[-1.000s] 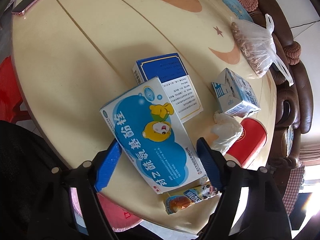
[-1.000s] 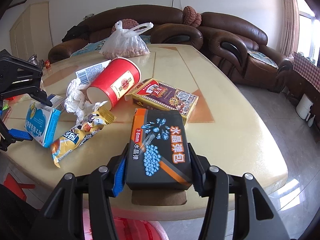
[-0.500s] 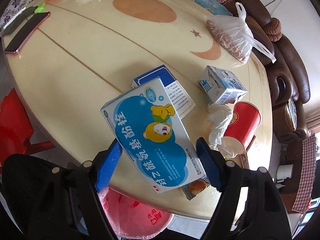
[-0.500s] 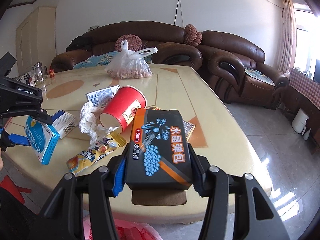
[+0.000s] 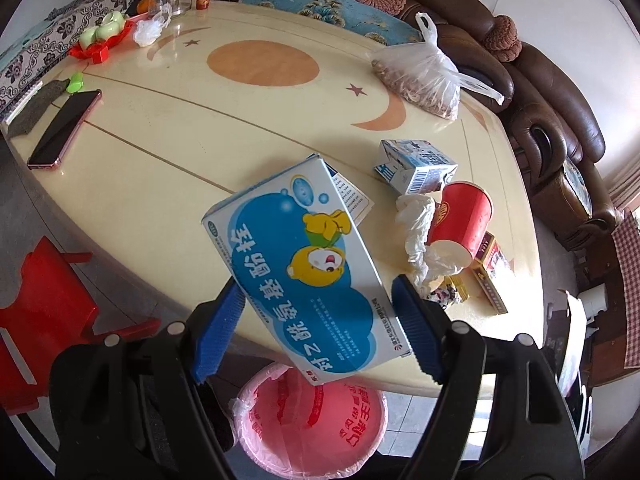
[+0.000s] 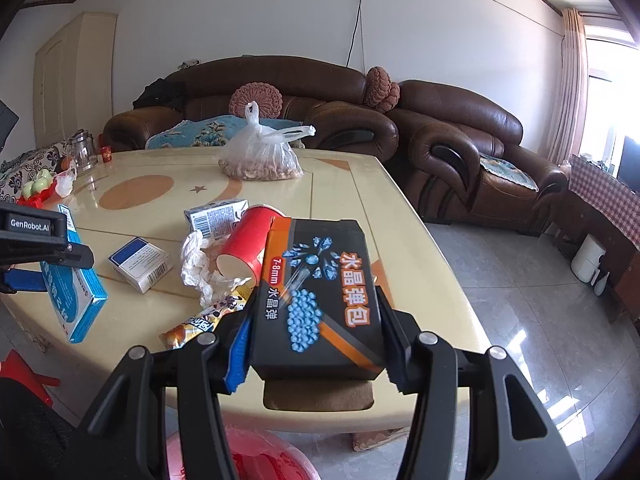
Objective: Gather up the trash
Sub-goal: 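Lift the black box with the right tool toward the pink bin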
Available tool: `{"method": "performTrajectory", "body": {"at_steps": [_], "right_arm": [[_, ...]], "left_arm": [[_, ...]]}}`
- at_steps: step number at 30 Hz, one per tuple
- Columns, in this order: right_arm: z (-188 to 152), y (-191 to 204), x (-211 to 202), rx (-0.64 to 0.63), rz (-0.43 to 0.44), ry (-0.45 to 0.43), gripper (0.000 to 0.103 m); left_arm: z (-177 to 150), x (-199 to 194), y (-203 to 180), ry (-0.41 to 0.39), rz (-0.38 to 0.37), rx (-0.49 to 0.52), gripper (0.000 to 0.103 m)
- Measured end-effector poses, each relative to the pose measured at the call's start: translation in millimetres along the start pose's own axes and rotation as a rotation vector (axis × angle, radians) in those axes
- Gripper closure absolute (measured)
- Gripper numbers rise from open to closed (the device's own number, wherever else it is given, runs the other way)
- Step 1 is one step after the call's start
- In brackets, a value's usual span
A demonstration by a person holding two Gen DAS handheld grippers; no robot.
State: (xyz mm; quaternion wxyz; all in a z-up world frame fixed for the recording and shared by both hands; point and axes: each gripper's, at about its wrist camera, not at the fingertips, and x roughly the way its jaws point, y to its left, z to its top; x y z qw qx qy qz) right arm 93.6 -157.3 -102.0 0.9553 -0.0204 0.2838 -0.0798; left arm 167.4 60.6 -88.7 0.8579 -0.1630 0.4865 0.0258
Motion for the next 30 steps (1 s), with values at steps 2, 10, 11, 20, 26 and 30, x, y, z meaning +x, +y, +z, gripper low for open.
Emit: {"method": "performTrajectory", "body": {"at_steps": [2, 10, 11, 20, 26, 30], "right_arm": [[2, 1, -11, -0.002, 0.003, -0.007, 0.051], [4, 9, -52, -0.022, 0.005, -0.040, 0.051], [4, 10, -58, -0.025, 0.005, -0.045, 0.051], [-1, 19, -105, -0.050, 0.010, -0.082, 0.051], [-14, 21, -125, -0.064, 0.009, -0.081, 0.051], [-26, 21, -129, -0.068, -0.001, -0.061, 0.051]], "left_arm": [[-5, -9, 1, -0.013, -0.001, 0.021, 0.029], [-32, -39, 6, -0.050, 0.009, 0.096, 0.029], [-36, -42, 7, -0.053, 0.011, 0.103, 0.031], [-68, -71, 14, -0.082, 0.015, 0.158, 0.033], [-87, -81, 16, -0.095, 0.010, 0.197, 0.034], [-101, -81, 16, -0.093, 0.019, 0.226, 0.037]]}}
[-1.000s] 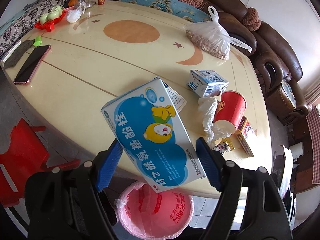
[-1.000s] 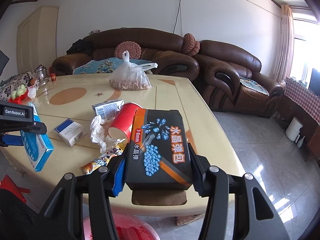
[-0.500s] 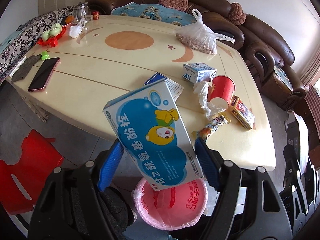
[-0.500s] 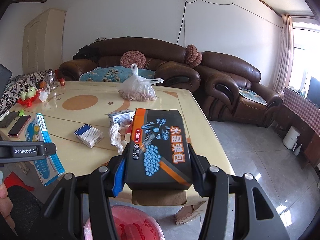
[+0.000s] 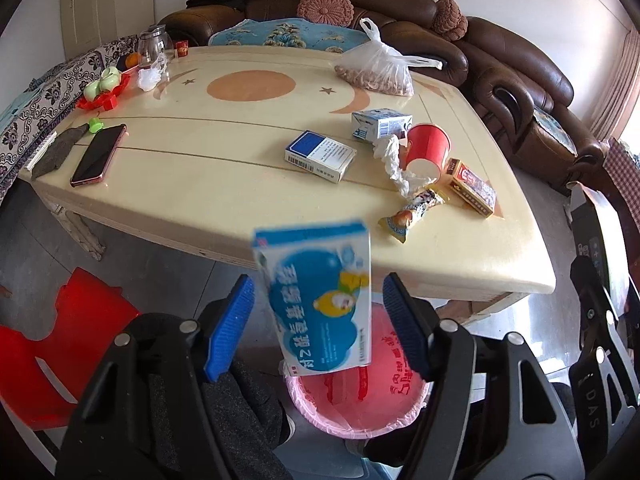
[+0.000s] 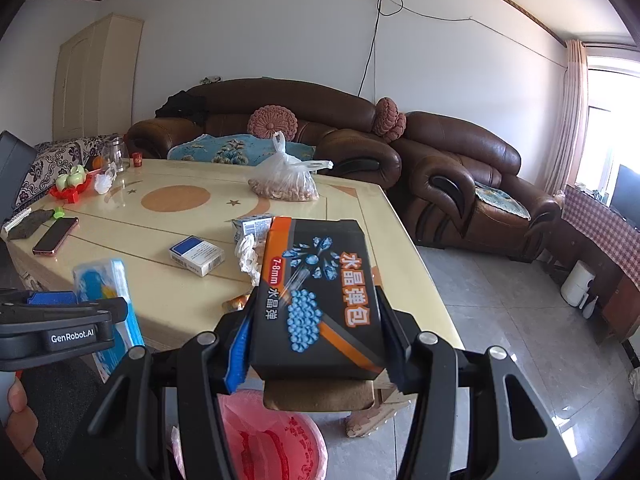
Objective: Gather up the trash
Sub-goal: 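Lift the black box with the right tool toward the pink bin, then open the right tool to drop the black box into the bin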
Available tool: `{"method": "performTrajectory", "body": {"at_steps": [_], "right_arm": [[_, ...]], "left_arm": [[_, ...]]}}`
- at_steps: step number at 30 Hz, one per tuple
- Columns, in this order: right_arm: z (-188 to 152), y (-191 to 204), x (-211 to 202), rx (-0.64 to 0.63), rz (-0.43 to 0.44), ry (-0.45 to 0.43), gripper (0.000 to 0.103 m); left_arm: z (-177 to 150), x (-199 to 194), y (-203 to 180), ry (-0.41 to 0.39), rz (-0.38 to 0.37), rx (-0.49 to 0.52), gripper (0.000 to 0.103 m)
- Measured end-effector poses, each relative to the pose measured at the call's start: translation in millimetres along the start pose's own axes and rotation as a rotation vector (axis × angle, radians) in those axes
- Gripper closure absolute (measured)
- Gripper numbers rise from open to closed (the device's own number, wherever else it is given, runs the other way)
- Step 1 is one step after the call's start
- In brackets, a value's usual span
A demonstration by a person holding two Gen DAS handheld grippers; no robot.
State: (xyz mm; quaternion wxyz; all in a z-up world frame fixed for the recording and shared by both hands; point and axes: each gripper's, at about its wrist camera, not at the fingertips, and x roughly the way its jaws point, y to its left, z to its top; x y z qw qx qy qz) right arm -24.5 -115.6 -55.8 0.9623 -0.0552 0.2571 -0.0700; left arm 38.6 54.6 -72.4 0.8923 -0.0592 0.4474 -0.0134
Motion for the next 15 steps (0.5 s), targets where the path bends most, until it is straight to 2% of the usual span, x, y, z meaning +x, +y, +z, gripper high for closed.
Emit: {"method": "performTrajectory", "body": {"at_steps": [3, 4, 7, 8, 11, 15], "right_arm": [[-15, 3, 4, -0.018, -0.002, 0.047, 0.051], [-23, 3, 6, -0.025, 0.001, 0.068, 0.051], [-53, 10, 24, -0.060, 0.017, 0.140, 0.051], [-62, 13, 32, -0.070, 0.016, 0.163, 0.051], [-86, 22, 58, -0.053, 0.077, 0.263, 0.051], [-122, 35, 97, -0.048, 0.140, 0.400, 0.051]], "left_arm": [[-13, 8, -8, 0.014, -0.025, 0.063, 0.037], [-19, 16, -10, 0.032, -0.012, 0.083, 0.038], [-45, 55, -13, 0.129, 0.005, 0.126, 0.048], [-52, 67, -11, 0.163, 0.008, 0.127, 0.049], [-67, 93, -9, 0.230, 0.028, 0.132, 0.049], [-79, 115, -14, 0.251, 0.076, 0.187, 0.049]]}}
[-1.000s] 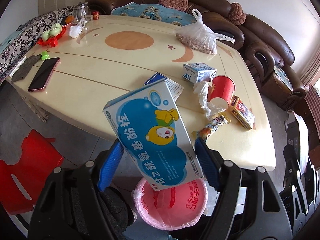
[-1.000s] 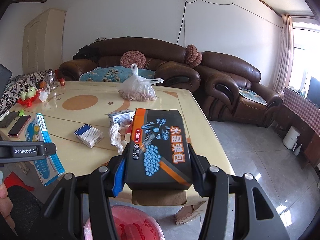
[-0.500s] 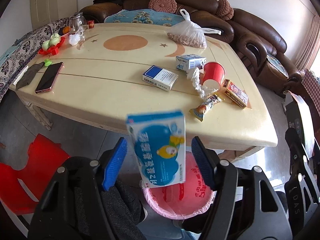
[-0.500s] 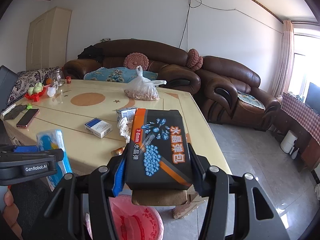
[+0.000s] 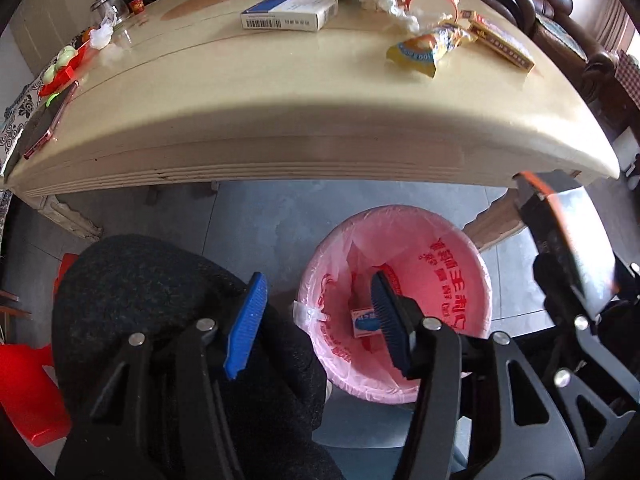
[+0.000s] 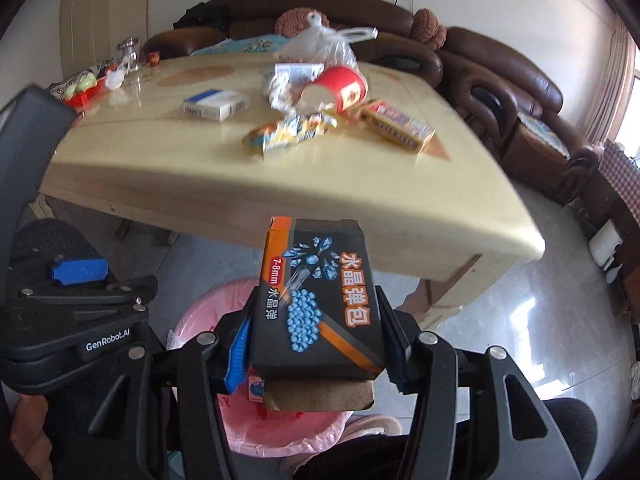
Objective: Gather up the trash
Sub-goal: 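Open the right tool to drop the black box into the bin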
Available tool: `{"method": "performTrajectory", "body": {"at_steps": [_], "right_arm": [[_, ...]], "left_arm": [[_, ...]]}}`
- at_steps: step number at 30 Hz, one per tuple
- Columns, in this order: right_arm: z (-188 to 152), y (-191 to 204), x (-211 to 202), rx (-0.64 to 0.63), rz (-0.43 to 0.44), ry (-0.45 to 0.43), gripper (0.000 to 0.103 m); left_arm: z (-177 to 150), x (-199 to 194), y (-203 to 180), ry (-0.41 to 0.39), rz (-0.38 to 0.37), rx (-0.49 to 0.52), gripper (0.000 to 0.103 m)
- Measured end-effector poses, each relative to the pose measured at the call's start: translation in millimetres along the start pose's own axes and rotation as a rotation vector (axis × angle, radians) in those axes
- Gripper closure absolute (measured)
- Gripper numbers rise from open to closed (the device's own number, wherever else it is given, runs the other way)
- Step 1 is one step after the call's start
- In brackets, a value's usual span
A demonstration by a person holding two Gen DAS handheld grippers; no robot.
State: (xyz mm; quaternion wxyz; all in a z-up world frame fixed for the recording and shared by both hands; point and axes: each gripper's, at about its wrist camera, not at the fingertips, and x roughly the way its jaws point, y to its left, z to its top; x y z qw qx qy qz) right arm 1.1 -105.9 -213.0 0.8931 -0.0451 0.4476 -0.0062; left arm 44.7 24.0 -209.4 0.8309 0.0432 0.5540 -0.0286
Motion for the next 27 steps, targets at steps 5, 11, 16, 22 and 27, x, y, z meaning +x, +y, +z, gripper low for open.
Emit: {"method": "performTrajectory", "body": {"at_steps": [5, 11, 16, 22, 27], "right_arm": [[-16, 9, 44, -0.012, 0.070, 0.120, 0.045], [-14, 2, 46, 0.003, 0.058, 0.094, 0.023], [-11, -4, 44, 0.024, 0.065, 0.108, 0.023], [-4, -7, 25, 0.037, 0.073, 0.083, 0.022], [2, -11, 5, 0.050, 0.077, 0.055, 0.022]], "left_arm": [[-6, 24, -1, 0.071, -0.010, 0.009, 0.048], [-4, 25, 2, 0.064, 0.019, 0.016, 0.028], [1, 18, 0, 0.047, 0.039, 0.032, 0.023], [3, 6, -1, 0.038, 0.024, 0.037, 0.022], [4, -15, -3, -0.002, 0.017, 0.047, 0.022]]}}
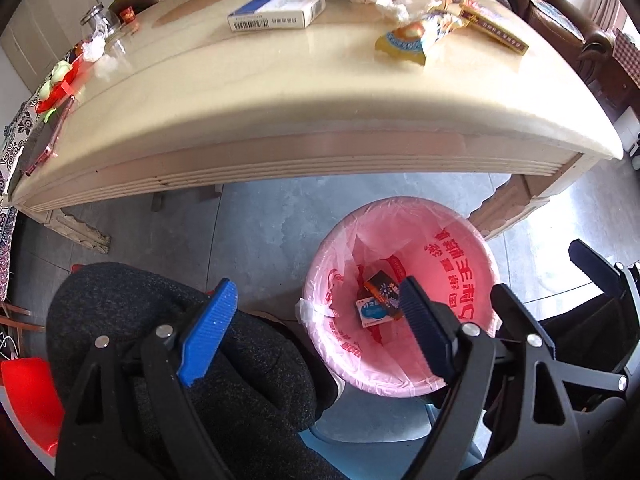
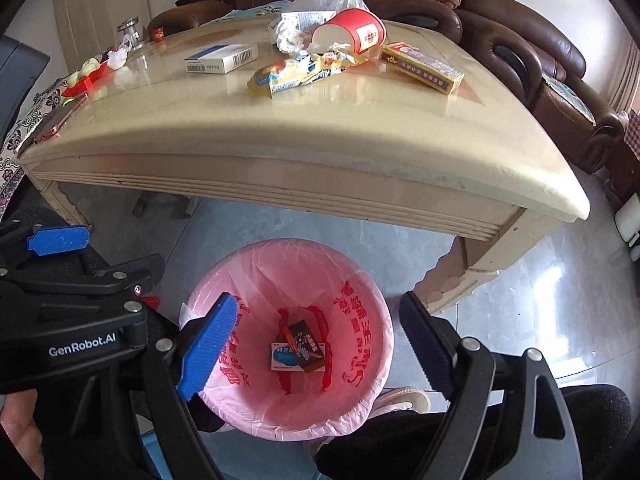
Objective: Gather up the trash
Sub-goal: 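Open the right tool to drop the black box into the bin, then move both tools back over the table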
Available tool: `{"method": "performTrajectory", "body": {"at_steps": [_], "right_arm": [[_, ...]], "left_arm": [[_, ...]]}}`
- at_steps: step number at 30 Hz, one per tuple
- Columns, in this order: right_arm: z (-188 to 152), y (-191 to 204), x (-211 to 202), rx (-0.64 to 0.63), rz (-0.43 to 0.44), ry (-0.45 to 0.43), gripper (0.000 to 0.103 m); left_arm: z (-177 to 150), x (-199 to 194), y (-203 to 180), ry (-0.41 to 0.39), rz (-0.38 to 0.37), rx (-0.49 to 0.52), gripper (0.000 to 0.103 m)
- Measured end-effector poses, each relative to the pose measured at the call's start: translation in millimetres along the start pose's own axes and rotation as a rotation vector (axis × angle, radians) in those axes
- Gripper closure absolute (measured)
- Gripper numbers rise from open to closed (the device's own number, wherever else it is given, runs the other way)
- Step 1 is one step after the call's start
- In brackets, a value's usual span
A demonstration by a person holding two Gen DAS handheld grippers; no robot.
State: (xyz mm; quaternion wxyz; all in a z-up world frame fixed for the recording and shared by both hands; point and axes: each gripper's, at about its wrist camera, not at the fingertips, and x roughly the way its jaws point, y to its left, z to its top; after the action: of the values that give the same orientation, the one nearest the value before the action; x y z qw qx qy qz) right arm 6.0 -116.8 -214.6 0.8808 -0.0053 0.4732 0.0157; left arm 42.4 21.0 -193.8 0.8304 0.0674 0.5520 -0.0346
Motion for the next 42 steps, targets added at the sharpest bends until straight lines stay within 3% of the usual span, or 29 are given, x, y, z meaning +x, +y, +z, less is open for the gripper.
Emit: {"method": "performTrajectory", "body": {"at_steps": [9, 15, 20, 25, 28, 36, 42], "right_arm": [[28, -18, -58, 0.041, 0.038, -0.087, 0.020], [61, -35, -106, 0.042, 0.092, -0.149, 0.013], [94, -47, -139, -0.030, 0.116, -0.178, 0.007], [127, -57, -168, -0.122, 0.131, -0.188, 0.007], [148, -63, -181, -0.155, 0.177, -0.178, 0.007], [184, -70, -185, -0.196, 0.239, -0.156, 0.007], [196, -78, -165, -0.196, 0.233, -0.140, 0.007]], "left_arm": [[21, -61, 10, -0.048, -0.015, 0.000, 0.021], [50, -104, 33, -0.063, -0.037, -0.012, 0.021], [81, -145, 48, -0.073, -0.067, -0.022, 0.019], [108, -186, 46, -0.105, -0.034, 0.030, 0.014], [125, -204, 42, -0.092, -0.079, 0.062, 0.014], [156, -224, 34, -0.127, -0.052, 0.035, 0.013], [172, -204, 23, -0.080, -0.062, 0.026, 0.013]]}}
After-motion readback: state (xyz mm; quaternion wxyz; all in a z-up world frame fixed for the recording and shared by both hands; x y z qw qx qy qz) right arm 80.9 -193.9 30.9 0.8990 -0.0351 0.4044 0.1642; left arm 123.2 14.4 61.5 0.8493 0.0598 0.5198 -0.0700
